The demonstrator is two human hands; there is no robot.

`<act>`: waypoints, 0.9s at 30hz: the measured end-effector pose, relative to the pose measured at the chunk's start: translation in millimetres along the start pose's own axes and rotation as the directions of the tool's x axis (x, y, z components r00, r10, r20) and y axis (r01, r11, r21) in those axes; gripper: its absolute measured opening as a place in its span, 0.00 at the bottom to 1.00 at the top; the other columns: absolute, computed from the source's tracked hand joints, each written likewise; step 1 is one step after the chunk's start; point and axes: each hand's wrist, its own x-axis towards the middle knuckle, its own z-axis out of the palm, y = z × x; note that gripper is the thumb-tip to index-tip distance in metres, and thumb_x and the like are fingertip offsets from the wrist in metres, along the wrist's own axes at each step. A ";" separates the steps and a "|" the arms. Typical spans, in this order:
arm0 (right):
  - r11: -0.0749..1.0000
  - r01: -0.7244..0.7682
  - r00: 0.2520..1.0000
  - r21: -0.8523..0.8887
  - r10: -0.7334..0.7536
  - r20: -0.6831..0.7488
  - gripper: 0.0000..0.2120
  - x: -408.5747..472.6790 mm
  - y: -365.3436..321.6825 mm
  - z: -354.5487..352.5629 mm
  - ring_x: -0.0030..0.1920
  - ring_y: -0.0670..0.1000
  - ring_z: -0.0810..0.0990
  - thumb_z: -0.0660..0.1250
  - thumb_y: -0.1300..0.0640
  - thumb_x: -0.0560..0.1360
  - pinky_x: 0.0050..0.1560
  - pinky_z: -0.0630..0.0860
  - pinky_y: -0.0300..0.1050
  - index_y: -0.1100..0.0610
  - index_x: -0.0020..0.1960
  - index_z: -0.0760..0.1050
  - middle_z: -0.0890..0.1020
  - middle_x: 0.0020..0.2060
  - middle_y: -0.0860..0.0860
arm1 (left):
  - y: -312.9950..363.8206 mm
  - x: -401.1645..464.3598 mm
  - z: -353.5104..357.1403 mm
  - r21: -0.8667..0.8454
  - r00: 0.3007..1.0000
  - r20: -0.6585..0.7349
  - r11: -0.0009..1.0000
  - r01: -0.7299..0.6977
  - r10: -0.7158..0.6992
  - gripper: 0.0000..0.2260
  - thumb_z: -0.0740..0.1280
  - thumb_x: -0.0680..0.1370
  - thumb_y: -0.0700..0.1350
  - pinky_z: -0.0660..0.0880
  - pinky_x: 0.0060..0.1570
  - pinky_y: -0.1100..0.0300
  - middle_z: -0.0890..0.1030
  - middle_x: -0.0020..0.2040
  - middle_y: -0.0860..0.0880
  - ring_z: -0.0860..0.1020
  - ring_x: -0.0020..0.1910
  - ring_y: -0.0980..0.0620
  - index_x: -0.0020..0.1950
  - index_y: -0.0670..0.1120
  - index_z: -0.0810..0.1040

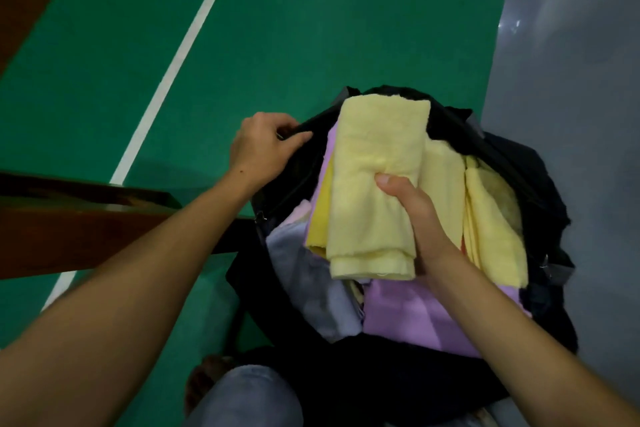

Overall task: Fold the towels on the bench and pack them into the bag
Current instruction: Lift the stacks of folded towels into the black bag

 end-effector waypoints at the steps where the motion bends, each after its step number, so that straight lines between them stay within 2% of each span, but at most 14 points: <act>1: 0.999 -0.006 1.000 0.040 0.005 0.005 0.24 -3.6 -3.2 1.8 0.57 0.57 0.86 0.74 0.49 0.71 0.61 0.82 0.56 0.55 0.65 0.80 0.87 0.56 0.54 | -7.2 1.9 -2.4 -0.063 0.999 -0.023 0.998 0.024 -0.025 0.16 0.73 0.74 0.64 0.81 0.42 0.52 0.87 0.42 0.54 0.84 0.42 0.49 0.49 0.52 0.88; 2: 0.995 -0.020 1.000 0.099 0.019 0.016 0.19 -5.2 -4.9 5.4 0.53 0.54 0.88 0.73 0.51 0.73 0.56 0.84 0.52 0.55 0.63 0.80 0.88 0.52 0.53 | -13.2 3.2 -5.8 -0.128 0.998 -0.033 0.991 0.048 -0.053 0.17 0.73 0.73 0.64 0.80 0.40 0.53 0.87 0.40 0.53 0.84 0.41 0.49 0.47 0.51 0.88; 4: 0.969 -0.044 0.996 0.242 0.024 0.088 0.09 -3.0 -8.7 22.5 0.43 0.51 0.88 0.65 0.55 0.80 0.43 0.84 0.44 0.57 0.56 0.80 0.88 0.43 0.52 | -20.7 4.3 -12.3 -0.250 0.997 -0.025 0.966 0.068 -0.077 0.16 0.74 0.75 0.60 0.77 0.38 0.53 0.86 0.38 0.51 0.81 0.36 0.51 0.45 0.47 0.87; 5: 0.961 -0.047 0.994 0.274 0.018 0.105 0.10 4.9 -8.6 33.2 0.41 0.50 0.87 0.61 0.56 0.81 0.41 0.83 0.43 0.58 0.54 0.79 0.87 0.41 0.53 | -22.2 4.1 -14.7 -0.318 0.997 -0.013 0.945 0.070 -0.078 0.13 0.74 0.78 0.55 0.74 0.38 0.53 0.85 0.37 0.50 0.78 0.35 0.53 0.43 0.46 0.86; 7: 0.976 -0.025 0.998 0.216 0.012 0.063 0.15 19.7 -7.8 59.1 0.48 0.55 0.88 0.64 0.54 0.78 0.49 0.84 0.47 0.62 0.59 0.78 0.87 0.47 0.56 | -20.6 0.8 -20.5 -0.439 0.996 0.001 0.894 0.085 -0.094 0.11 0.74 0.80 0.49 0.70 0.38 0.56 0.82 0.34 0.53 0.73 0.34 0.57 0.39 0.47 0.84; 9: 0.995 0.049 0.996 0.091 -0.042 -0.083 0.31 41.4 8.0 68.6 0.59 0.59 0.85 0.70 0.51 0.67 0.62 0.82 0.58 0.60 0.68 0.77 0.85 0.59 0.58 | -18.5 -1.1 -25.5 -0.495 0.990 -0.033 0.863 0.102 -0.136 0.11 0.73 0.81 0.49 0.71 0.39 0.56 0.82 0.36 0.50 0.75 0.36 0.55 0.41 0.45 0.85; 10: 0.996 0.088 0.980 -0.018 -0.090 -0.175 0.35 45.8 18.3 68.7 0.60 0.57 0.84 0.70 0.50 0.64 0.66 0.80 0.61 0.57 0.70 0.76 0.85 0.61 0.56 | -16.9 -2.2 -28.3 -0.521 0.985 -0.058 0.846 0.110 -0.164 0.11 0.73 0.81 0.49 0.73 0.41 0.55 0.83 0.38 0.48 0.76 0.37 0.54 0.43 0.43 0.85; 12: 0.977 0.081 0.962 -0.196 -0.128 -0.243 0.36 54.8 42.1 64.7 0.60 0.52 0.83 0.70 0.47 0.64 0.68 0.78 0.60 0.52 0.72 0.74 0.84 0.61 0.50 | -12.3 -1.1 -35.0 -0.574 0.974 -0.108 0.812 0.104 -0.201 0.11 0.74 0.81 0.49 0.75 0.41 0.56 0.83 0.39 0.46 0.77 0.38 0.54 0.45 0.43 0.86; 16: 0.972 0.071 0.967 -0.225 -0.122 -0.222 0.39 73.1 52.6 68.9 0.61 0.51 0.82 0.70 0.42 0.64 0.68 0.77 0.58 0.47 0.74 0.72 0.84 0.62 0.47 | -0.2 -2.0 -39.5 -0.619 0.976 -0.111 0.781 0.079 -0.186 0.09 0.74 0.80 0.49 0.75 0.41 0.60 0.83 0.39 0.48 0.78 0.38 0.56 0.42 0.47 0.85; 19: 0.937 0.073 0.970 -0.341 -0.146 -0.194 0.40 74.8 52.2 72.0 0.64 0.51 0.80 0.70 0.41 0.67 0.70 0.75 0.57 0.49 0.77 0.68 0.82 0.65 0.47 | 1.5 -2.5 -39.7 -0.618 0.971 -0.111 0.780 0.099 -0.211 0.09 0.75 0.80 0.50 0.75 0.40 0.64 0.84 0.38 0.51 0.79 0.37 0.59 0.41 0.48 0.85; 23: 0.855 0.158 0.963 -0.494 -0.245 -0.115 0.44 57.5 58.3 67.4 0.70 0.49 0.77 0.71 0.33 0.70 0.72 0.74 0.56 0.50 0.80 0.63 0.78 0.70 0.47 | 0.0 -3.7 -40.8 -0.616 0.968 -0.089 0.777 0.131 -0.233 0.09 0.76 0.80 0.49 0.76 0.40 0.65 0.84 0.38 0.52 0.79 0.37 0.59 0.41 0.48 0.86; 25: 0.773 0.200 0.943 -0.602 -0.318 -0.096 0.45 37.9 51.1 65.9 0.72 0.50 0.75 0.72 0.37 0.72 0.72 0.74 0.56 0.53 0.81 0.59 0.75 0.73 0.49 | 0.2 -4.7 -39.5 -0.610 0.971 -0.087 0.782 0.126 -0.224 0.08 0.76 0.79 0.50 0.77 0.42 0.62 0.85 0.40 0.50 0.80 0.38 0.58 0.42 0.48 0.86; 26: 0.670 0.233 0.911 -0.705 -0.404 -0.083 0.46 23.9 45.4 64.5 0.74 0.52 0.72 0.73 0.39 0.74 0.72 0.74 0.55 0.54 0.83 0.56 0.72 0.76 0.51 | 0.3 -5.0 -39.3 -0.608 0.972 -0.085 0.784 0.124 -0.219 0.08 0.76 0.79 0.50 0.78 0.43 0.60 0.86 0.41 0.49 0.80 0.39 0.57 0.43 0.48 0.86; 27: 0.495 0.260 0.855 -0.829 -0.516 -0.040 0.46 10.0 38.6 62.4 0.75 0.53 0.70 0.72 0.40 0.76 0.72 0.74 0.54 0.56 0.84 0.53 0.68 0.78 0.53 | 0.6 -5.1 -39.6 -0.609 0.973 -0.083 0.784 0.122 -0.216 0.08 0.76 0.79 0.51 0.79 0.44 0.59 0.86 0.42 0.49 0.81 0.40 0.56 0.43 0.48 0.87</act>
